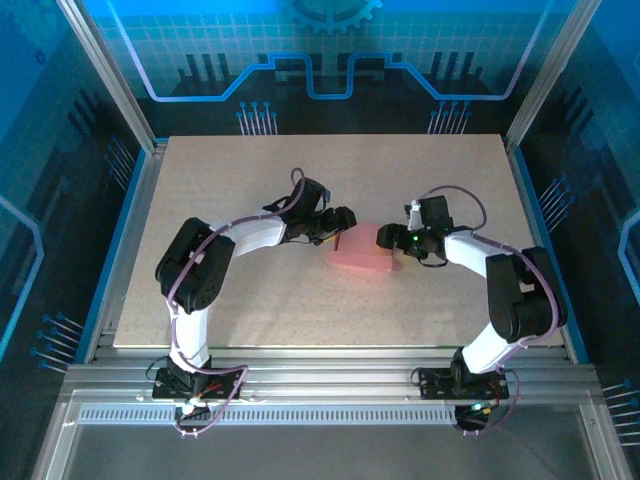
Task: Fold the paper box
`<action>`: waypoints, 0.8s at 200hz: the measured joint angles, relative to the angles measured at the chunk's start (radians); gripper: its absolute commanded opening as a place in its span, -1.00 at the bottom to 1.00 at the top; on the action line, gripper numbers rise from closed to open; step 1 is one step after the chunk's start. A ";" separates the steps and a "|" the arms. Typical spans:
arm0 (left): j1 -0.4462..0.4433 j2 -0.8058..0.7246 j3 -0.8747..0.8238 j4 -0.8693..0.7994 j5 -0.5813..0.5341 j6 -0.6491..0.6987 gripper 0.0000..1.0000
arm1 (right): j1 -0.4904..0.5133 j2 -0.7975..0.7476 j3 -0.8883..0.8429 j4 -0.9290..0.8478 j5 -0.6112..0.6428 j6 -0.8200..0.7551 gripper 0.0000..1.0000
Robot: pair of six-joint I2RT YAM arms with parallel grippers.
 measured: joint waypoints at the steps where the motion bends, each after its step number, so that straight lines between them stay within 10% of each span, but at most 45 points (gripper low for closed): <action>1: 0.000 -0.001 -0.001 0.000 -0.002 0.002 0.58 | 0.000 -0.002 -0.001 0.000 0.000 0.000 0.62; 160: 0.013 -0.078 -0.037 -0.063 0.088 0.103 0.35 | -0.010 0.016 -0.048 0.053 -0.067 0.091 0.57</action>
